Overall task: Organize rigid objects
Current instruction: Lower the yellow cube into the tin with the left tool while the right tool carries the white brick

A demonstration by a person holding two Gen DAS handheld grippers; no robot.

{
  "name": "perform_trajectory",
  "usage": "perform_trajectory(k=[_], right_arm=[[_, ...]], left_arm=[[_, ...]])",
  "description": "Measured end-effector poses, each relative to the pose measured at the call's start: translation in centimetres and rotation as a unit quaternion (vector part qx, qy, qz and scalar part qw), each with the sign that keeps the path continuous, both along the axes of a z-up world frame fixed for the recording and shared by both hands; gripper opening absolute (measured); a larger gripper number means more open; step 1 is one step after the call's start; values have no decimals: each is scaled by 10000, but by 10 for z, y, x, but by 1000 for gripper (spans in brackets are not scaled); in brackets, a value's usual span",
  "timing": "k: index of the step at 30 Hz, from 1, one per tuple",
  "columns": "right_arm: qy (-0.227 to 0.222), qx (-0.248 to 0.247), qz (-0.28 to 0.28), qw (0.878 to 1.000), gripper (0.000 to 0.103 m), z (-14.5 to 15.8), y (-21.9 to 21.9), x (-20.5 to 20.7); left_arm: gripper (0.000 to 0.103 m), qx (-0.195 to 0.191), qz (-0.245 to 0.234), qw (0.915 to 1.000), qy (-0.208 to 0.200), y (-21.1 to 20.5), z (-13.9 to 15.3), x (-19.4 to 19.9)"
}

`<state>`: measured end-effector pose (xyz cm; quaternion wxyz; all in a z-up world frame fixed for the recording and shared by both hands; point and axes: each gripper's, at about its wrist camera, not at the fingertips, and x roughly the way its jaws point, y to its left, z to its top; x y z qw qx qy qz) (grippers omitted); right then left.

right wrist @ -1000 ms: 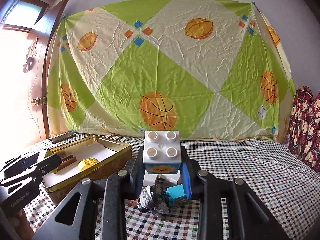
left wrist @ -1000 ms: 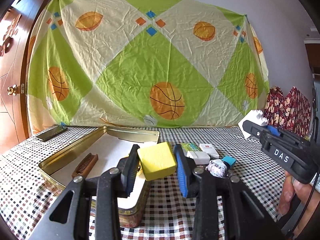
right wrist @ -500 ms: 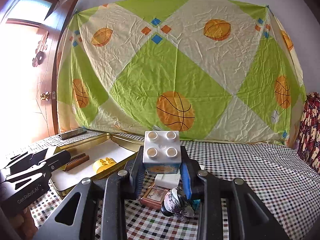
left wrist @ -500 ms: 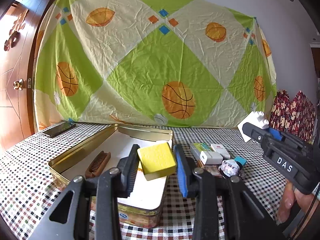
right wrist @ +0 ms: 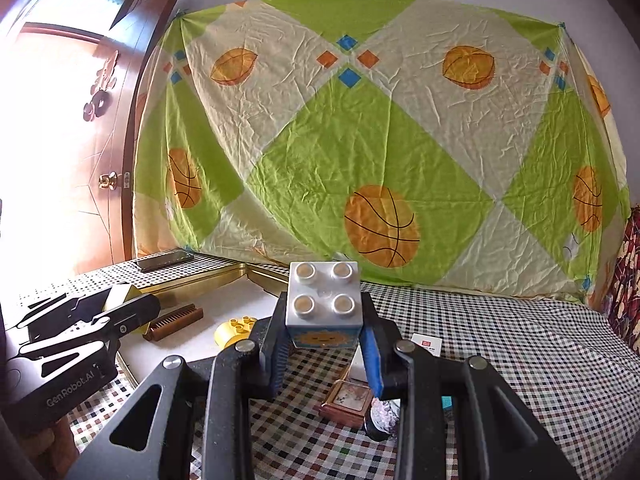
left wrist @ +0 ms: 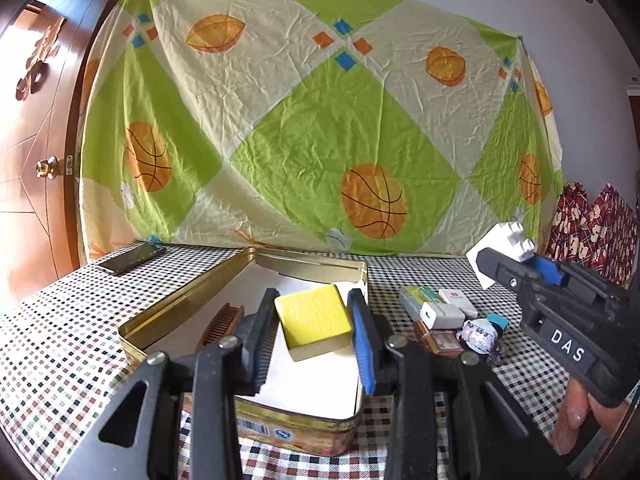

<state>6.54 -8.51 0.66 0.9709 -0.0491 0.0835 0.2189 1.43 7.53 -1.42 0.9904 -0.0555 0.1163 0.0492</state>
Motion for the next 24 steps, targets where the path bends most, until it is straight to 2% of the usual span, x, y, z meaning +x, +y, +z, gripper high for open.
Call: perform_trajectory(k=[24], right_arm=[[24,-277,363,9990,34,0,45,2]], left_arm=[[34,-95,230,9993,291,33,-3,7]])
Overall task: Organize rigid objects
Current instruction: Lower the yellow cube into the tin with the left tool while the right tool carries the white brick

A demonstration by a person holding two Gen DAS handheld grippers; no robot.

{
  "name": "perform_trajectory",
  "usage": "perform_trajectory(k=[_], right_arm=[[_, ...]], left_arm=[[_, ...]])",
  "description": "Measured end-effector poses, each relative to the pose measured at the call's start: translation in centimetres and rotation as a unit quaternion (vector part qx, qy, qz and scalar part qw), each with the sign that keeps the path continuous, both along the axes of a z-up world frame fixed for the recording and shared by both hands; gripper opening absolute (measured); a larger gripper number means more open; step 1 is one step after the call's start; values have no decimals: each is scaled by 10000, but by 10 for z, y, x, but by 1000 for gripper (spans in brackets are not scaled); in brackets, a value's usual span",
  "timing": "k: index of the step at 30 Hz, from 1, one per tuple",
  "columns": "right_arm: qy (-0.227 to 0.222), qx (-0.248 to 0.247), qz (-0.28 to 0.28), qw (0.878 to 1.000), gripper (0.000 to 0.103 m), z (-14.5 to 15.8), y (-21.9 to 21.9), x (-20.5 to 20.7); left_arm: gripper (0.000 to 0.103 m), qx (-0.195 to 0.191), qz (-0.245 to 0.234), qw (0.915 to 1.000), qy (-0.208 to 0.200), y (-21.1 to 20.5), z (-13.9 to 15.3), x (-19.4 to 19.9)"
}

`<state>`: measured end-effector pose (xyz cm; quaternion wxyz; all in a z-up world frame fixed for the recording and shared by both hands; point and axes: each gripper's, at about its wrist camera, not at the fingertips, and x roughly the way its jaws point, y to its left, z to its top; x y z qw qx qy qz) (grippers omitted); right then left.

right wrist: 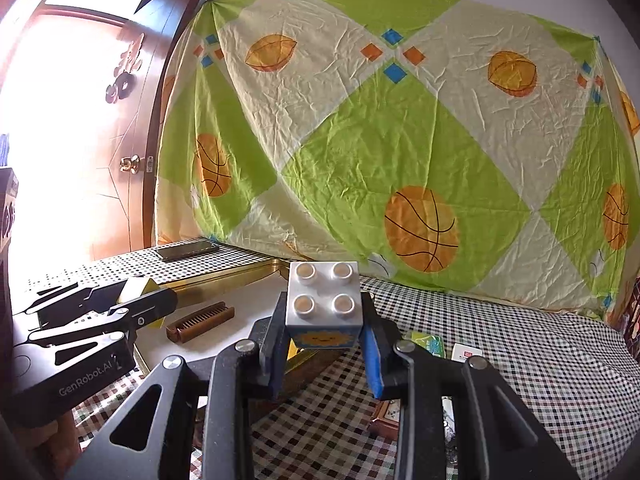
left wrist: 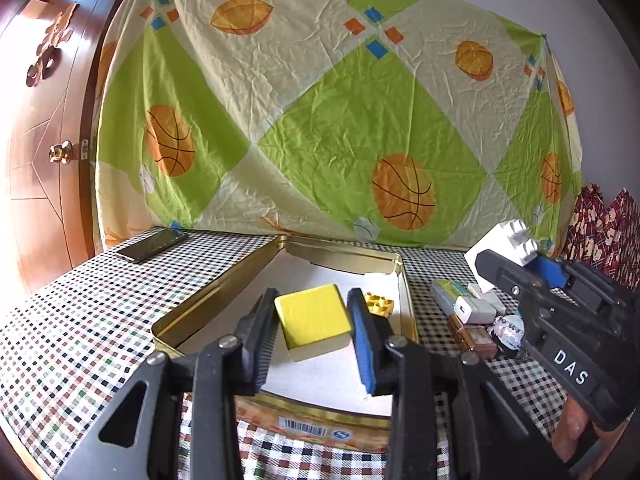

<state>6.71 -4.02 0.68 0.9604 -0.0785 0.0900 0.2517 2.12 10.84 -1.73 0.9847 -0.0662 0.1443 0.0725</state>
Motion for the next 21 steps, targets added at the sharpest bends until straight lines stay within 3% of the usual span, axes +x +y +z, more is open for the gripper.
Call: perform_trajectory(k=[21], right_arm=[[382,-174,293,9987,34,1,34,27]], left_arm=[[34,-116,-31,9980,613,26,2,23]])
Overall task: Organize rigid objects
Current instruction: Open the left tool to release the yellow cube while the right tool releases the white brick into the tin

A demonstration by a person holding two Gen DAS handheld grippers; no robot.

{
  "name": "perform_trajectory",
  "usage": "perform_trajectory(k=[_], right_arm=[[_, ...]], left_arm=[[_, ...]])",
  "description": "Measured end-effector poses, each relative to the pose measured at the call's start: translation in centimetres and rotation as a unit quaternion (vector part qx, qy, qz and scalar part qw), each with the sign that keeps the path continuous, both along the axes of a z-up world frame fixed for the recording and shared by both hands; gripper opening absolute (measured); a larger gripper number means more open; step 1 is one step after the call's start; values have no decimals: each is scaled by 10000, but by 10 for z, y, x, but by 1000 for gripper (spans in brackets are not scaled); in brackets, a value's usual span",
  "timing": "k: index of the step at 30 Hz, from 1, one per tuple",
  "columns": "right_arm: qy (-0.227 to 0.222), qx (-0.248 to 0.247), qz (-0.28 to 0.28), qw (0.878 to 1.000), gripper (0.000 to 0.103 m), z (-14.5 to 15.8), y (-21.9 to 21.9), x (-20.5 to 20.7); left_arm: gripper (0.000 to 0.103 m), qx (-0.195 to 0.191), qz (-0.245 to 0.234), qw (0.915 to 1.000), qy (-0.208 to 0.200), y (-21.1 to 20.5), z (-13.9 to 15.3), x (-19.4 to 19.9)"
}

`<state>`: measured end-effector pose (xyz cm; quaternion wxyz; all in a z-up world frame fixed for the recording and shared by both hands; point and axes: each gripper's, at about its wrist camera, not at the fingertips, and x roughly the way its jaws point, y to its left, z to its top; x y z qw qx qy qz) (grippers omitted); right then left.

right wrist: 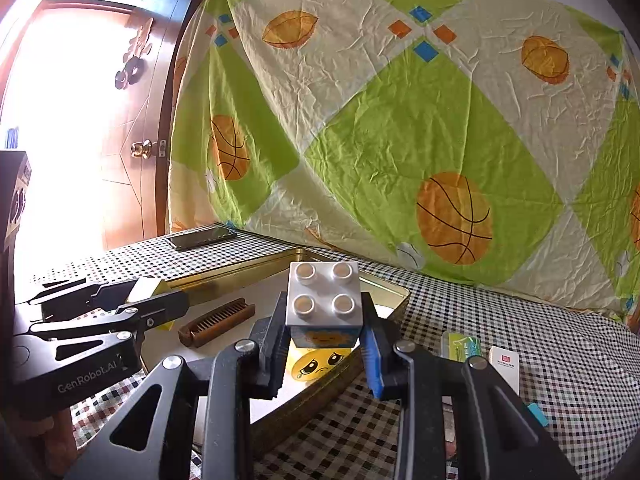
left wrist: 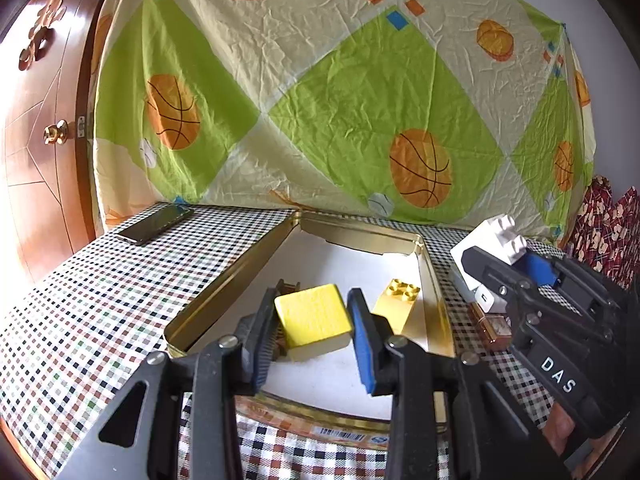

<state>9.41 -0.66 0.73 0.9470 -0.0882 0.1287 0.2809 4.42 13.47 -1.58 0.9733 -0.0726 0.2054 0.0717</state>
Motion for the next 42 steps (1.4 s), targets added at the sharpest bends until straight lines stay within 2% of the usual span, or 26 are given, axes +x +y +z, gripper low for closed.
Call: perform_trajectory(k=[3,16,23,30,33,35,36,37,38,40,42], right_arm=[[70,-11,27,10000,34,3,4,7],[369,-216,153,9990,34,11,26,37],[870,-315,232,9954,34,6,39,63],[1236,-507,302,9906,34,-4,50,81],[1345,-598,355,9885,34,-8,57,86],[1418,-658,398,9869,37,-11,63,88],[1387,-669,366,9874,47,-11,64,88],[1360,-645,339,9880,54,-11,64,88],[1366,-582,351,9883,55,-11,61,87],[1359,-466,356,9890,60,-9,54,84],[1237,-376,265,9913,64,-6,41,75]], left_arm=[[34,182,69,9998,13,0,4,4],[34,300,84,9987,413,21,5,34],[34,89,-105,9972,740,33,10,54],[34,87,-346,9935,1084,33,13,76],[34,199,-314,9923,1185,34,12,85],[35,189,-259,9914,1270,36,11,91],[35,175,-243,9912,1286,37,10,92],[37,203,-171,9913,1286,39,11,92],[41,221,-132,9917,1258,40,11,90],[56,187,-39,9931,1161,44,12,84],[74,131,74,9951,977,44,14,74]])
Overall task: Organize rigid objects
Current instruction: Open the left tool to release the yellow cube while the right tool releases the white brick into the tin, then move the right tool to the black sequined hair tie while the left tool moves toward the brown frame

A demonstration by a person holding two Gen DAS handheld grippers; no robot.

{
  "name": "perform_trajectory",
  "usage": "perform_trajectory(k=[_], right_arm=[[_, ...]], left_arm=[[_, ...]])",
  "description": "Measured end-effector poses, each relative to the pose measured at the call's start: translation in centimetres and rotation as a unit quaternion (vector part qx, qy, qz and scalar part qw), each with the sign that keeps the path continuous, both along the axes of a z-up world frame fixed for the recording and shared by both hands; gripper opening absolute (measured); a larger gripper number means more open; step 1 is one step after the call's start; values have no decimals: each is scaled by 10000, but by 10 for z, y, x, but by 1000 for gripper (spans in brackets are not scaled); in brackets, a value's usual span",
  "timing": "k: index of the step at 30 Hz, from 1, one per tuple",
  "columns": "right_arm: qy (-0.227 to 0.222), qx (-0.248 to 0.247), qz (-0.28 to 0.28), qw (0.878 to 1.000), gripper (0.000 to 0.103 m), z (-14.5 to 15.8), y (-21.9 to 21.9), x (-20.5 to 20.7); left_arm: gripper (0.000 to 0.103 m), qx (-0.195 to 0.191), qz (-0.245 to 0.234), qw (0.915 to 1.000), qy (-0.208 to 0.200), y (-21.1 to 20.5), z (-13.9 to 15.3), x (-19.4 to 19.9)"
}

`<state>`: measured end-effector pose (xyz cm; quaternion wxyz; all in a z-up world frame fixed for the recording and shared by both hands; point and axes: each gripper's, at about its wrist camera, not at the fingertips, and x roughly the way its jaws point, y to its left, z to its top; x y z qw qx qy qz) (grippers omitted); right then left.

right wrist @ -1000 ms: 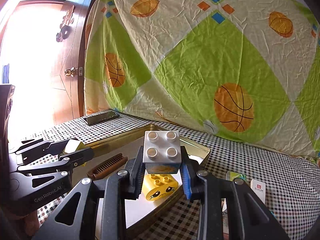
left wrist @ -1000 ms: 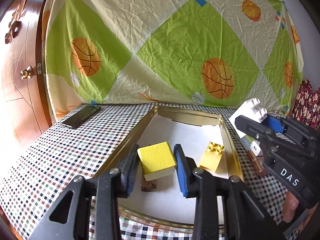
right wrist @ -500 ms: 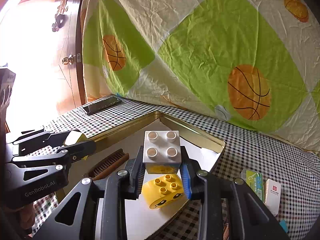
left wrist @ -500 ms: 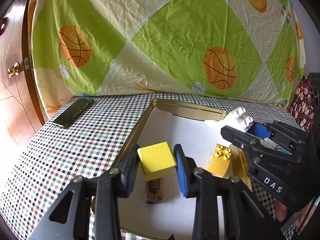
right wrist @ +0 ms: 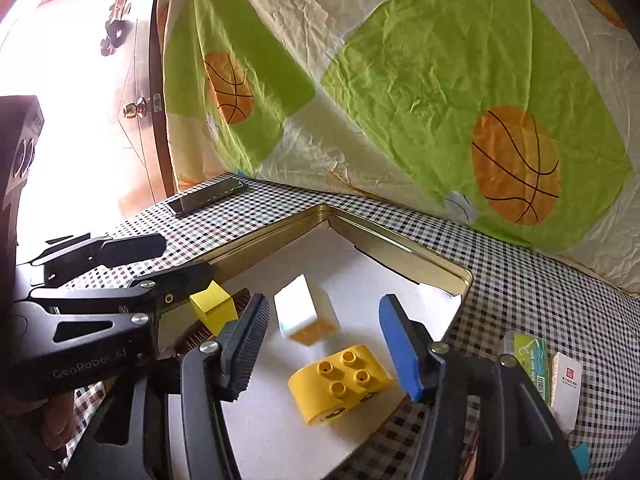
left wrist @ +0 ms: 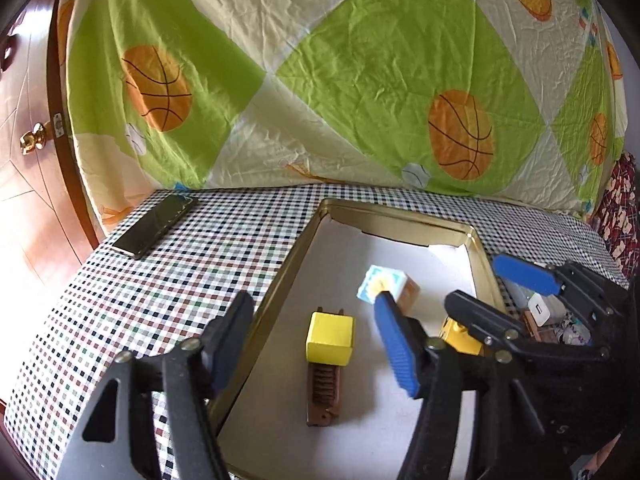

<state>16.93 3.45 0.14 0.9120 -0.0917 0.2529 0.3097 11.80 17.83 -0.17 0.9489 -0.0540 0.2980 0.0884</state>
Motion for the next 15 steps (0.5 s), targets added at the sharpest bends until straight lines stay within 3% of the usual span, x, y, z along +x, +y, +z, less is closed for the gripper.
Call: perform_trajectory(k=[6,15], right_arm=[[-313,230,-225,9990,74,3,-68,-31],[-145,343,-1300,9908,75,-7,-184,-23]], left_arm=[[97,37,-30,9982,-594,-31,9,-35],[98,68,-811,9945,-652,-117,3,-34]])
